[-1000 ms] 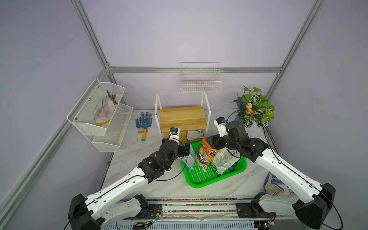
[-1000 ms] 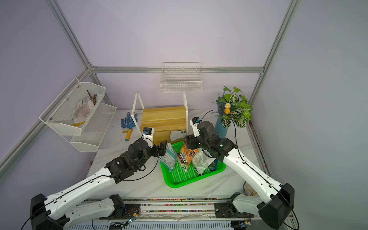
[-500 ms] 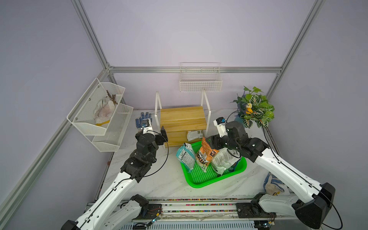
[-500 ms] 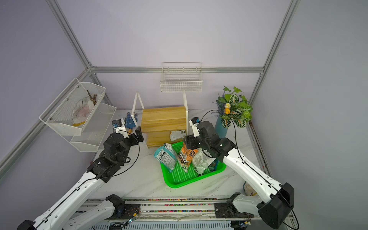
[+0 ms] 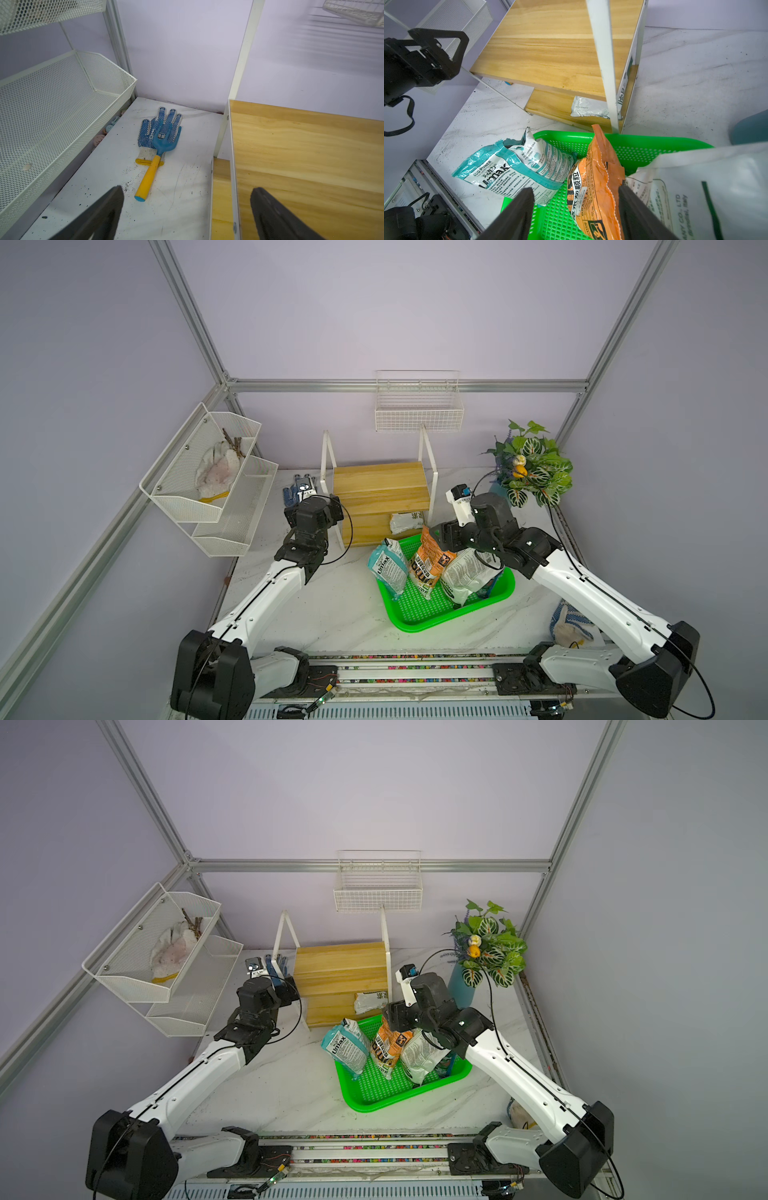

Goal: Take down the fertilizer bag from the shelf
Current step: Move the shelf to the center of the board.

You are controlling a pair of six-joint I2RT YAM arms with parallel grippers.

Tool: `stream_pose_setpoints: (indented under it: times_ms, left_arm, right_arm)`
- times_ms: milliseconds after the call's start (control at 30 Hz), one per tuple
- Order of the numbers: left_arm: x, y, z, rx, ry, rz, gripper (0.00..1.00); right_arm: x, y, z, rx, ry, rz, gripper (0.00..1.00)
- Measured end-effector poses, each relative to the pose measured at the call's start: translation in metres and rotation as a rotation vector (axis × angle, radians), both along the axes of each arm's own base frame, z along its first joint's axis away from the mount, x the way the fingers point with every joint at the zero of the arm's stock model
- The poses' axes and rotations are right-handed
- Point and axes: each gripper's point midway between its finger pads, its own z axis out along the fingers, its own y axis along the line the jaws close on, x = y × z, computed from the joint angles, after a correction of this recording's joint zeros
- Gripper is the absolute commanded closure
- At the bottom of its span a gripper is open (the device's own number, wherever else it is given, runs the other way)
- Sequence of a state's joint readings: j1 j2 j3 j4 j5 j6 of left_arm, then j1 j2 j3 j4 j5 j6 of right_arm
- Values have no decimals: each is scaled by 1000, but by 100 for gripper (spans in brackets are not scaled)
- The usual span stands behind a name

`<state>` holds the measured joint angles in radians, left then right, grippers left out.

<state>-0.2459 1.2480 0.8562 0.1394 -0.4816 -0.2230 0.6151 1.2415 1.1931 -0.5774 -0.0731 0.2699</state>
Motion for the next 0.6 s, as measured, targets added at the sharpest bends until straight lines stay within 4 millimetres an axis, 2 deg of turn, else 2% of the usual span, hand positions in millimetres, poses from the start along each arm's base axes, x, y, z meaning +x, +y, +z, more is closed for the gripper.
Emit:
stream_pose_setpoints:
  times_ms: [133,267,400,600]
  left_arm:
    - [19,7,1,19,8,3,0]
    - [46,20,7,38,11,19,0]
    - [77,30,16,58,5,26,0]
    - [111,42,33,71,-18,33,0]
  right_arm:
    - [0,-1,0,-6,-5,1,30]
    - [1,0,-2,-17,-7,4,30]
    - [4,0,-8,-30,3,4,30]
    - [7,1,-7,-40,7,1,30]
